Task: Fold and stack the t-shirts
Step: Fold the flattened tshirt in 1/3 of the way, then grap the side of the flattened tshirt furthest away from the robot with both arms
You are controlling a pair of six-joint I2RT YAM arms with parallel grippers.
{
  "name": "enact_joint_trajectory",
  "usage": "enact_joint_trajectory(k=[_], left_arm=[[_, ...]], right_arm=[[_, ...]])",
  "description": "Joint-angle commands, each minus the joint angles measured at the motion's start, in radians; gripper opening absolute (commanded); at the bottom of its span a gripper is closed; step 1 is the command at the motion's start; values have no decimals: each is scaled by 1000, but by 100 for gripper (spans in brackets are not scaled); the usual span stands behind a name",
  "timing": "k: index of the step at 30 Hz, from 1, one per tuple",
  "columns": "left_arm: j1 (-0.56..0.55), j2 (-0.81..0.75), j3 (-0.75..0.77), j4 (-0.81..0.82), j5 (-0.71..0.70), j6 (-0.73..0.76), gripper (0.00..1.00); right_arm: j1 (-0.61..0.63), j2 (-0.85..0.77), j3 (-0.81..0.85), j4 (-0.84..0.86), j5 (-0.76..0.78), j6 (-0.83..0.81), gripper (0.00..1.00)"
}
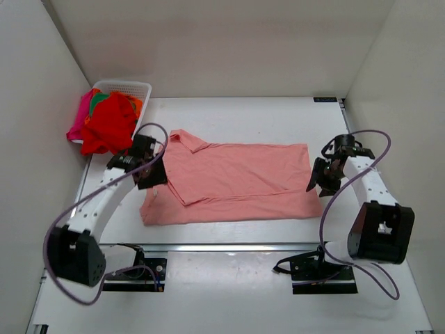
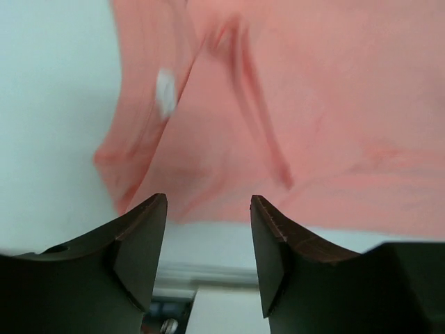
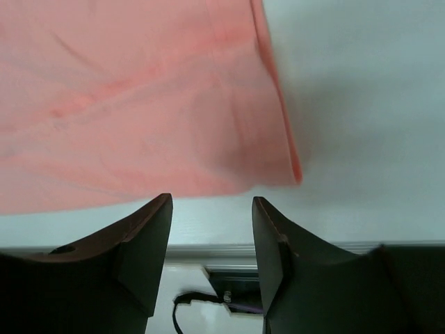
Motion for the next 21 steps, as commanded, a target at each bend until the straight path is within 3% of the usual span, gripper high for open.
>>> enact_joint_trajectory(k=[1, 9, 13, 17, 21], left_arm=[[16, 155, 142, 153, -43, 36, 61], [77, 620, 506, 304, -109, 36, 60], [94, 803, 675, 295, -123, 28, 69], [93, 892, 764, 328, -125, -14, 76], [108, 959, 814, 371, -94, -54, 75]], right_arm=[[-8, 98, 153, 89, 2, 2, 47], [36, 375, 408, 118, 5, 4, 46], [45, 480, 504, 113, 14, -8, 45], [44, 531, 569, 127, 20, -25, 45], [39, 580, 619, 126, 19, -33, 46]])
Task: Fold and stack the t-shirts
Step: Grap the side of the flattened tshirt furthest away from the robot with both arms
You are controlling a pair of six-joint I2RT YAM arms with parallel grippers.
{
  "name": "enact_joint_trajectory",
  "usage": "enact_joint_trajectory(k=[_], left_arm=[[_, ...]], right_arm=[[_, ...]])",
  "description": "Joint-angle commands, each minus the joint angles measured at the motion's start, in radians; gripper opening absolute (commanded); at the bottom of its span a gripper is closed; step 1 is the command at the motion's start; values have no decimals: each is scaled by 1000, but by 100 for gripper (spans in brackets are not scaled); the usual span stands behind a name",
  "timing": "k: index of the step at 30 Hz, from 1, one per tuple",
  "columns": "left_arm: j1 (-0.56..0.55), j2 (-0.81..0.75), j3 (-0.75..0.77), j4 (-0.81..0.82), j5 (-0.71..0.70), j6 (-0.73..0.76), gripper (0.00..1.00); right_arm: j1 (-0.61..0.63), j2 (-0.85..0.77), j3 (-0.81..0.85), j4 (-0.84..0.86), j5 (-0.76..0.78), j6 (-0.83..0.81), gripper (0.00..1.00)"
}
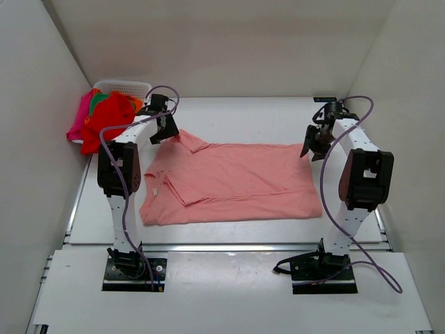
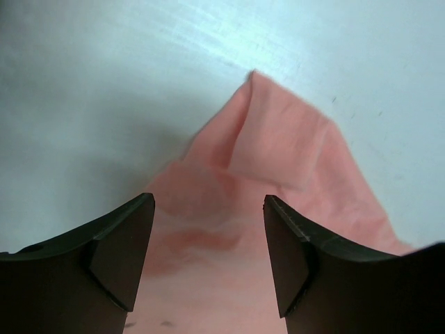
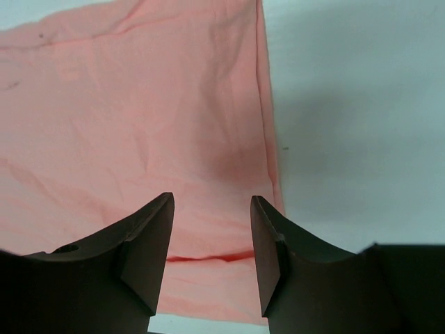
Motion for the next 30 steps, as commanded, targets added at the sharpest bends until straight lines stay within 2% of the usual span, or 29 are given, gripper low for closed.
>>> enact_joint_trajectory(k=[1, 11, 16, 19, 21, 22, 24, 25, 30], left_arm=[[0, 15, 89, 59, 9, -46, 75], [-14, 176, 277, -2, 59, -79, 75], [-20, 189, 278, 14, 62, -86, 72], [-25, 183, 263, 50, 75, -104, 62], [-25, 189, 261, 64, 74, -116, 40], [-20, 184, 260, 64, 71, -109, 32], [-22, 178, 263, 71, 72, -118, 3], [-23, 164, 263, 76, 71, -115, 0], [-26, 86, 249, 47, 69, -92, 0]], right_arm=[[-6, 32, 65, 12, 8, -19, 45], [-14, 88, 129, 6, -5, -18, 45], [-16, 98, 143, 24, -9, -10, 45], [-23, 105, 146, 46, -23, -2, 45], [-26, 121, 148, 67, -29, 4, 45], [-28, 124, 154, 66, -31, 8, 44], [-26, 150, 168, 81, -18, 12, 44], [-16, 157, 169, 88, -12, 18, 45], [-19, 214, 181, 147, -20, 47, 45]])
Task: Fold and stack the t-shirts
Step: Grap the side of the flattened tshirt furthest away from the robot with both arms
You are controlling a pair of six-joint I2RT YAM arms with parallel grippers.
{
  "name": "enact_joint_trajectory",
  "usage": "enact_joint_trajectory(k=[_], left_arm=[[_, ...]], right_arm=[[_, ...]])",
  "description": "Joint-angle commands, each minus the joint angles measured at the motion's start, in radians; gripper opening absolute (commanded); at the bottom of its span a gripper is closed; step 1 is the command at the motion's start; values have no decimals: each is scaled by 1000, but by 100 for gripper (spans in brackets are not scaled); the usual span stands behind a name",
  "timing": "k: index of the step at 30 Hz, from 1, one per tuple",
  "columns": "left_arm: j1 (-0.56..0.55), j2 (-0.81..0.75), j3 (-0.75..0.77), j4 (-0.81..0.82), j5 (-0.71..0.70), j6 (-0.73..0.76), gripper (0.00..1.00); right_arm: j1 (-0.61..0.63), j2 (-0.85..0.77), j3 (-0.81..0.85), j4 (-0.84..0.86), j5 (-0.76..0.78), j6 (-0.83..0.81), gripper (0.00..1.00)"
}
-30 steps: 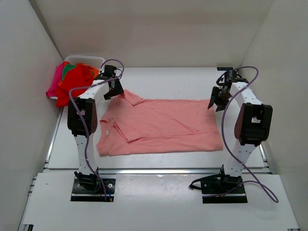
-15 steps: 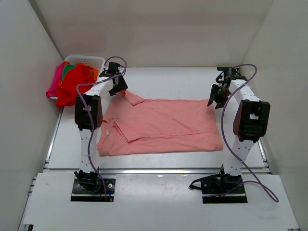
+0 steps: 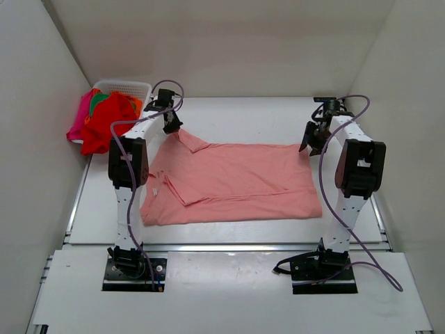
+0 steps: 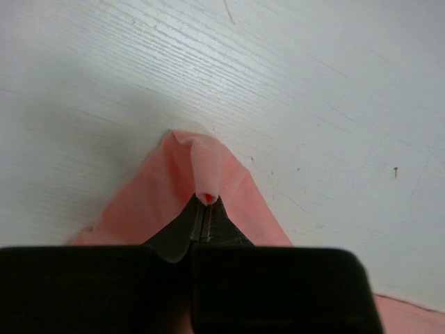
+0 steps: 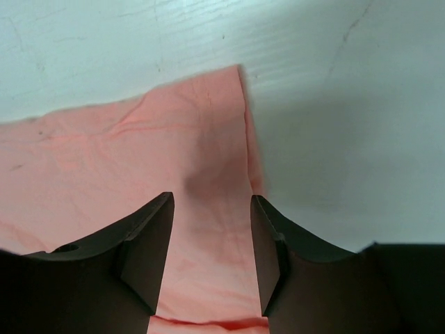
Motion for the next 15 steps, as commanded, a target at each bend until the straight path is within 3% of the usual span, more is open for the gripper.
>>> enact_joint_trajectory(k=[1, 14, 15], left_arm=[[-2, -140, -13, -4, 14, 14, 0], [-26, -437, -282, 13, 60, 23, 0], [-34, -461, -300, 7, 71, 25, 0]], right_arm=[[1, 36, 43, 80, -13, 40, 46], [-10, 198, 218, 68, 12, 60, 46], [-16, 196, 217, 65, 13, 60, 42]])
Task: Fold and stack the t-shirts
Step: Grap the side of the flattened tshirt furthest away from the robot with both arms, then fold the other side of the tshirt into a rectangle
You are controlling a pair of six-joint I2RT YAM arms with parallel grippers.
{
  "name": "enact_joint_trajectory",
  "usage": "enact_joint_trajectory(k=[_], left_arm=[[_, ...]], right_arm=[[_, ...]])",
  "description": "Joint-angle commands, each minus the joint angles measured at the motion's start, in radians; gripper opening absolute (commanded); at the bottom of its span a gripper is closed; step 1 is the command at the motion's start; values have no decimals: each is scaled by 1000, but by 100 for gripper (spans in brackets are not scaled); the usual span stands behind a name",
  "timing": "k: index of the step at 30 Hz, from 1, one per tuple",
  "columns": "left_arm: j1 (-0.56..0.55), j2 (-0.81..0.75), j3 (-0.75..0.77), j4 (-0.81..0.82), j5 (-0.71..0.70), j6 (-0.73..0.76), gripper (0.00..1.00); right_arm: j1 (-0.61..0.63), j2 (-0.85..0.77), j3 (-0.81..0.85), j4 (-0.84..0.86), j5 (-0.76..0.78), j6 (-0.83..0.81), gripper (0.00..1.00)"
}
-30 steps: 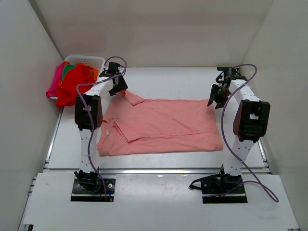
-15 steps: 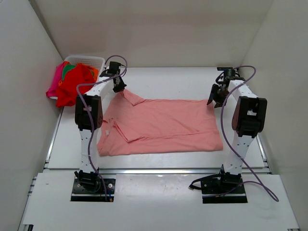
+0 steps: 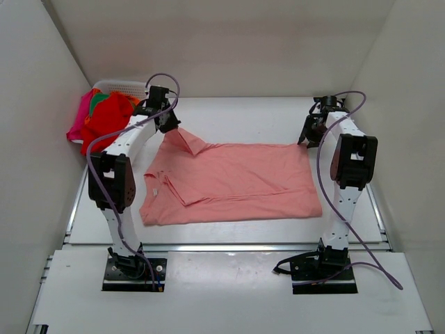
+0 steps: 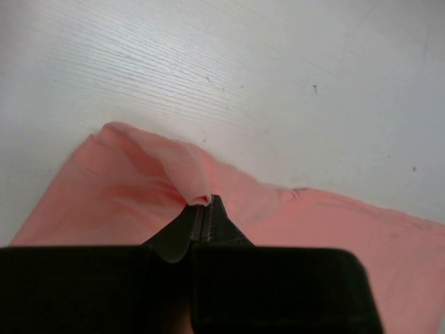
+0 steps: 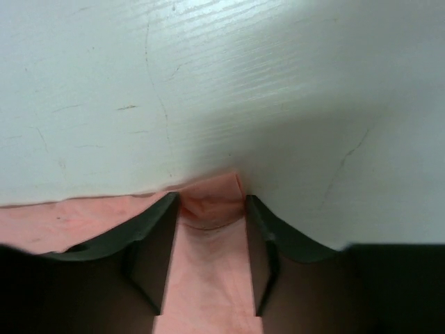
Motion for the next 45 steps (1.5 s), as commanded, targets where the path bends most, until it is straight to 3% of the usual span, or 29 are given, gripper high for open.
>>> enact_joint_trajectory(k=[1, 4, 5, 6, 18, 23, 32, 37, 45], left_arm=[[-10, -113, -56, 6, 30, 14, 0], [-9, -159, -97, 1, 22, 19, 0], [-7, -167, -106, -2, 19, 19, 0], [-1, -185, -122, -5, 19, 17, 0], [-1, -384, -179, -98, -2, 44, 0], [-22, -563, -347, -135, 2, 45, 0], [-6, -797, -631, -173, 7, 31, 0], [7, -849, -686, -187, 2, 42, 0], [-1, -940, -743, -226, 24, 30, 0]], right_arm=[[-13, 16, 24, 25, -8, 4, 37], [-13, 30, 61, -4, -39, 9, 16], [-20, 33, 76, -21, -51, 4, 2], [-19, 33, 80, -26, -53, -2, 0], [-48, -13, 120, -37, -115, -55, 0], [-40, -67, 71, -30, -119, -80, 0], [-31, -319, -280, 86, -149, -102, 0], [-46, -465, -474, 151, -161, -112, 0], [-63, -585, -623, 174, -157, -143, 1]])
